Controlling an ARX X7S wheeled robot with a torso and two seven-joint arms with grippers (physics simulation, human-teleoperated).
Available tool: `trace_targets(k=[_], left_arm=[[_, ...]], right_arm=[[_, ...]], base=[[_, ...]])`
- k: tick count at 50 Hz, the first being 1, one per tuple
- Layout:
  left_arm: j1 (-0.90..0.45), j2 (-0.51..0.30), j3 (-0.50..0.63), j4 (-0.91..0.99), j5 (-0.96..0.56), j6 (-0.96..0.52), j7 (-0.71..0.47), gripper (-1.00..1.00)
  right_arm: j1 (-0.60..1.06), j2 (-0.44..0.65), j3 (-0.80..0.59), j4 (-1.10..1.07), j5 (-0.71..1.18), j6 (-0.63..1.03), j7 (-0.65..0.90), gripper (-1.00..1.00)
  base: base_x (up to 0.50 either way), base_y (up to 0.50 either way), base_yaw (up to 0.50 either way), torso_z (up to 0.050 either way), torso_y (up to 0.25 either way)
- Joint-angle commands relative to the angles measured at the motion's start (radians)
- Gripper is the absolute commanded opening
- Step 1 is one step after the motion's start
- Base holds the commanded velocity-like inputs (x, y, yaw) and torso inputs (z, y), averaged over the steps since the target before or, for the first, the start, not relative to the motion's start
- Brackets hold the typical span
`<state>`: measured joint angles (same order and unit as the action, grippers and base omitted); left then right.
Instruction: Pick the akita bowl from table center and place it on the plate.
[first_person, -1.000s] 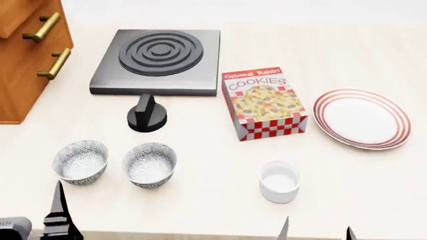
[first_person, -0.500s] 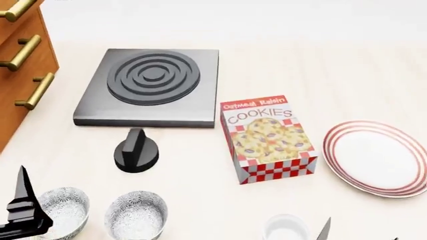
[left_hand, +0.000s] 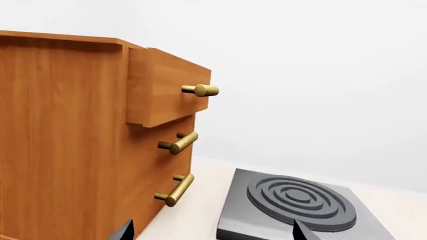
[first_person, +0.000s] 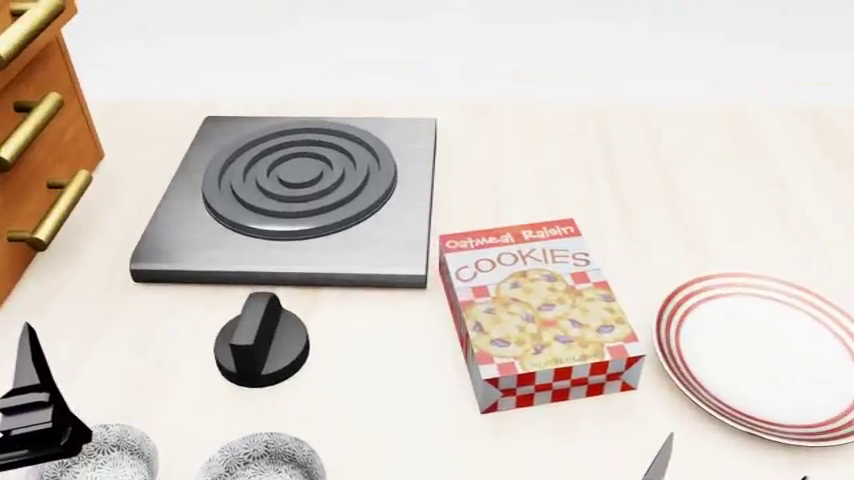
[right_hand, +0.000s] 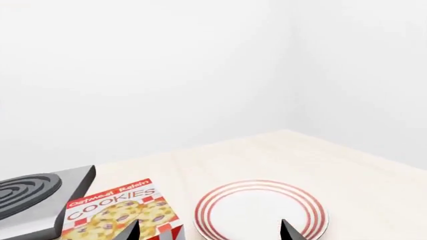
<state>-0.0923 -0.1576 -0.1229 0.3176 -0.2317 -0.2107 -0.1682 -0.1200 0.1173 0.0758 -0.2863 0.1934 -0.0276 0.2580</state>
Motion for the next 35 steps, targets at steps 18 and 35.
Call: trace_targets(k=[18,35], left_arm=[[0.042,-0.025,-0.066,0.05,-0.081,-0.011,-0.032,1.0],[0.069,-0.028,-0.123,0.118,-0.155,-0.024,-0.059,1.0]], right_arm=[[0.049,0.037,-0.148,-0.102,-0.02,0.189,0.018,1.0],[0.415,0.072,-0.479,-0.16,0.026,0.819,-0.168,1.0]], base=[[0.09,0.0,0.0,0.0,0.0],[0.0,0.0,0.0,0.0,0.0]])
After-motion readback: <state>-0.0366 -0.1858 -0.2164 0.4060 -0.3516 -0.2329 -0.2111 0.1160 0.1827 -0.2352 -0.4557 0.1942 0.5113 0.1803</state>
